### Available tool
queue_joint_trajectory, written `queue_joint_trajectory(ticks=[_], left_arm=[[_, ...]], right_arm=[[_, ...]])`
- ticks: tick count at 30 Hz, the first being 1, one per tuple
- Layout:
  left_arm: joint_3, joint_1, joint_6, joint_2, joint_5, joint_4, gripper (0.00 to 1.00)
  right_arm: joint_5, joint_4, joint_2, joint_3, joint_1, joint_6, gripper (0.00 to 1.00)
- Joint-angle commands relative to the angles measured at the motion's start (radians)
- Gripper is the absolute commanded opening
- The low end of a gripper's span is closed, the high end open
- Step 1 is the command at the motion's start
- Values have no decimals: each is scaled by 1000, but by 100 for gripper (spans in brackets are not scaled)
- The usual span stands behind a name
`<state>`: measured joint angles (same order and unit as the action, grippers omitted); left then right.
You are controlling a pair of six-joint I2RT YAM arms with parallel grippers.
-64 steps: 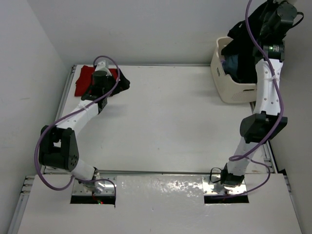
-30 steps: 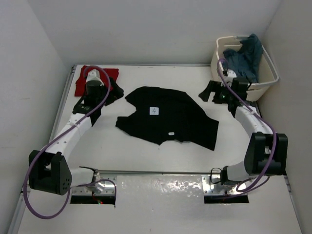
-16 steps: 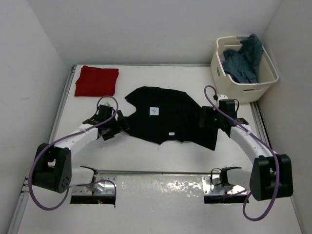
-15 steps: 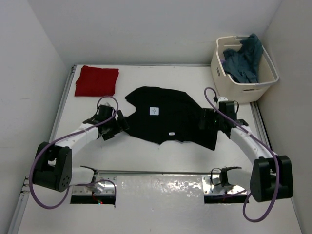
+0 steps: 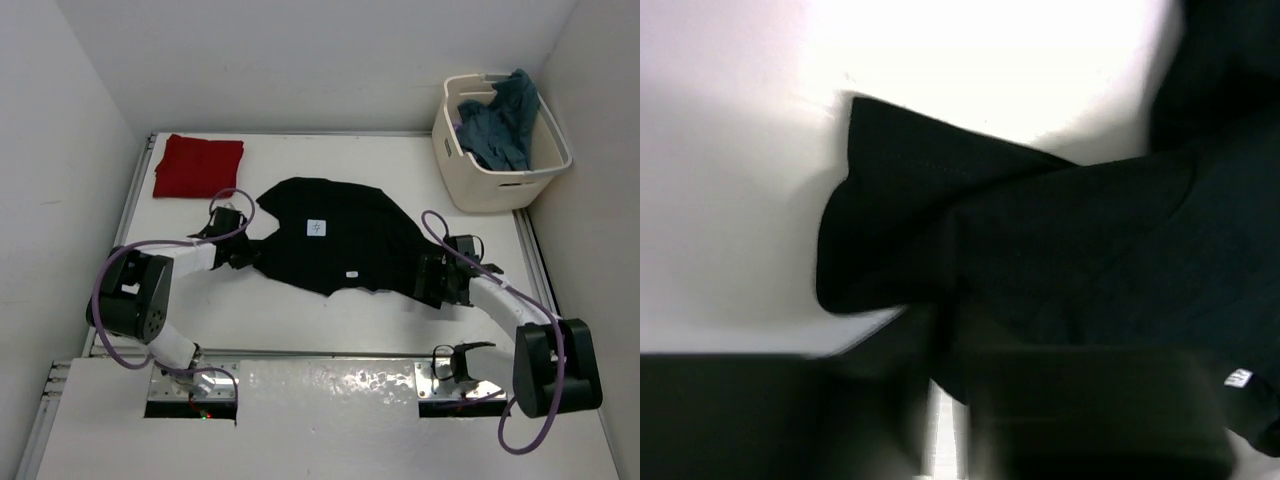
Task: Fold and stack the t-shirts
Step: Flatten out the tshirt
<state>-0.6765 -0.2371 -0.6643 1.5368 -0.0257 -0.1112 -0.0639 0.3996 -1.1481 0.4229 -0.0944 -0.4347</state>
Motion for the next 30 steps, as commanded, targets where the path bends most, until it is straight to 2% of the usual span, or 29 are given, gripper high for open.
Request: queue_joint_trajectory(ticks=[1,2,4,5,7,8,9,13,14,16,17,20,24,27,30], left_arm=[[-27,-8,28,32,-56,38,0],[-37,-8,29,31,-57,24,0],[-57,-8,40,2,-42,9,0],[-69,-8,45,-30,-30,1,0],[-93,-8,54,-81,7,-16,0],[-107,-8,61,-95,19,-18,0],[-127,-7,66,-107,42,-25,0],[-314,-5,103,-148,159,-74,0],[-345,-5,107,-161,168,-77,0],[-430,-5,123,-208,205,-81,0],[-455,-5,129,-228,222,-78,0],[-555,-5,172,-317,263,-68,0],[-646,-5,225,-414,299,30,0],[-809,-5,273,-420,303,-13,0],[-897,-5,291,-420,291,-39,0]], right_arm=[[39,-129,-62,-21,-2,-65,99],[58,-163,-77,-26,-2,-64,97],[169,-272,-113,-48,-2,-82,81],[202,-312,-124,-67,-2,-93,56],[226,-442,-121,-88,-2,-133,21],[214,-476,-118,-93,-2,-136,7],[204,-529,-111,-85,-2,-136,0],[67,-582,-46,14,-1,-110,0],[-9,-620,-21,49,-2,-99,0],[-136,-613,56,136,-1,-29,0],[-183,-613,77,175,-1,-29,0],[-290,-578,149,313,1,110,0],[-349,-552,188,494,7,223,0],[-361,-492,189,654,10,303,0],[-326,-438,206,775,12,364,0]])
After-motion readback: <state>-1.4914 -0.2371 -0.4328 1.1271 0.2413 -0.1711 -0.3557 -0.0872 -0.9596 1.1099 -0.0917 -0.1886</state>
